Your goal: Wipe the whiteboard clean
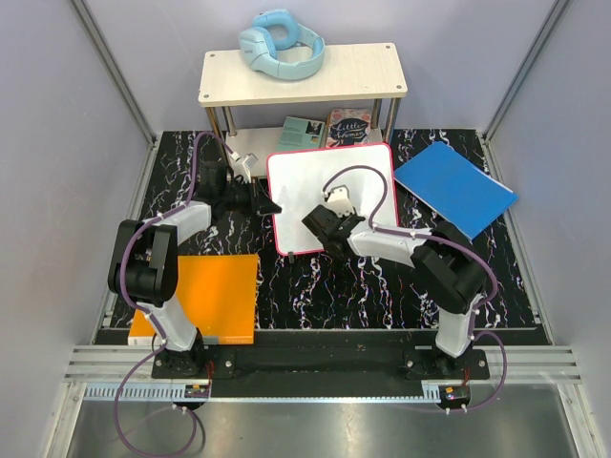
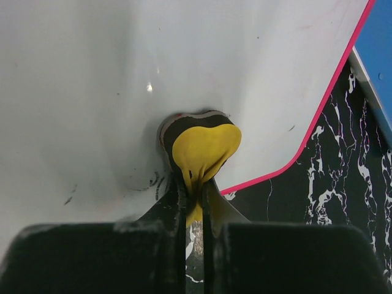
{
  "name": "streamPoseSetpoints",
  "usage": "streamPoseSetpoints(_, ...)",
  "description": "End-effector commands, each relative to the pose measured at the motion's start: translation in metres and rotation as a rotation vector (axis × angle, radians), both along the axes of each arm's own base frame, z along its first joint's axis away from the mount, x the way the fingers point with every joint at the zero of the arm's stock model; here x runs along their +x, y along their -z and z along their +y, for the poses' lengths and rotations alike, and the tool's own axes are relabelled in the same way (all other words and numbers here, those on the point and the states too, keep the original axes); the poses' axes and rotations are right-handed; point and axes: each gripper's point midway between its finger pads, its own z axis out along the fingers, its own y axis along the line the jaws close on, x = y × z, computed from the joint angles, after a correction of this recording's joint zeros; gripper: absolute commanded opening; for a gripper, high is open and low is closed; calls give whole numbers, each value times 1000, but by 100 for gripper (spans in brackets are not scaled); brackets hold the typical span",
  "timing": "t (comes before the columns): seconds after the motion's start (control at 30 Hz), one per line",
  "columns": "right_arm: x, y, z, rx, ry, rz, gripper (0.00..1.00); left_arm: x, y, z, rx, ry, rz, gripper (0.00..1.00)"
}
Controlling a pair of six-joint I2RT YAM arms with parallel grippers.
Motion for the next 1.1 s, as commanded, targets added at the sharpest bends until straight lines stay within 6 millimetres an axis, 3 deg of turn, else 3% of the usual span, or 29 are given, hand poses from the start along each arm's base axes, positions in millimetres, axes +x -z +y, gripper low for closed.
streamPoseSetpoints(0.0,-4,24,7,110,19,28,0,23,6,17,116,-61,-96,0)
streamPoseSetpoints(0.13,-9,31,6,127,14,43,0,24,6,17,117,-63,-97,0)
streamPoseSetpoints(0.23,-8,32,17,143,-24,38,0,23,6,17,116,-61,-96,0)
streamPoseSetpoints(0.6,21,5,53,179,-92,-56,0,23,7,17,117,-60,-94,0)
streamPoseSetpoints(0.87,25,10,78,256,-145,-49,0,23,6,17,117,-60,-97,0)
streamPoseSetpoints(1.07,20,14,58,219,-85,-76,0,24,6,17,117,-60,-98,0)
